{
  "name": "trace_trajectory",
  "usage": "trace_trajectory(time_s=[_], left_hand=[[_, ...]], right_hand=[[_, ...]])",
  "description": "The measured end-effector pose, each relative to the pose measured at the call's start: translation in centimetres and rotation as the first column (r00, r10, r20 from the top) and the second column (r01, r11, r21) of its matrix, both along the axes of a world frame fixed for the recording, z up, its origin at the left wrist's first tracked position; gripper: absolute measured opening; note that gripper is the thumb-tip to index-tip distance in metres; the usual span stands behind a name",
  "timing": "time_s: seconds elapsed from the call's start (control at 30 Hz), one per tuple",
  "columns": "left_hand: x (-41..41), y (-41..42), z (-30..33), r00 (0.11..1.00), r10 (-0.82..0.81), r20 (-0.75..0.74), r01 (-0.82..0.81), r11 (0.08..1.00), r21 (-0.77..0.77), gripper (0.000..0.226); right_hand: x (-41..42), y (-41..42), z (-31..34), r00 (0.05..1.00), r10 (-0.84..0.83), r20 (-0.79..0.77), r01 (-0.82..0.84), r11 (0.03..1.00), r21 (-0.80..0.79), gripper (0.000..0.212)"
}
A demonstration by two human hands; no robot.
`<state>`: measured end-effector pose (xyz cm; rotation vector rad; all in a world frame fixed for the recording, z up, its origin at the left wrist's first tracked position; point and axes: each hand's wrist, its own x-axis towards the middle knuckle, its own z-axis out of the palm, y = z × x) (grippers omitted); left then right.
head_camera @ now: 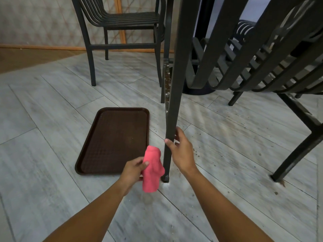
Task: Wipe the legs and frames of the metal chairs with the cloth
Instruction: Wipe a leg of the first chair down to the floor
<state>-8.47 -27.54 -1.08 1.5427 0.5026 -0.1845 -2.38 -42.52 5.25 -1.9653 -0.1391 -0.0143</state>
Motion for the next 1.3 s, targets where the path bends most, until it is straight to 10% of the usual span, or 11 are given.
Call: trace_trajectory(time_s=[1.3], left_hand=[[2.3,-5.2,-5.5,0.983,0.009,-0.184,0.022,0.986,0.165,0.028]], right_hand=[[1.0,-0.4,-2.0,0.996,-0.015,0.090,0.017,0.999,-0.028,0.033]])
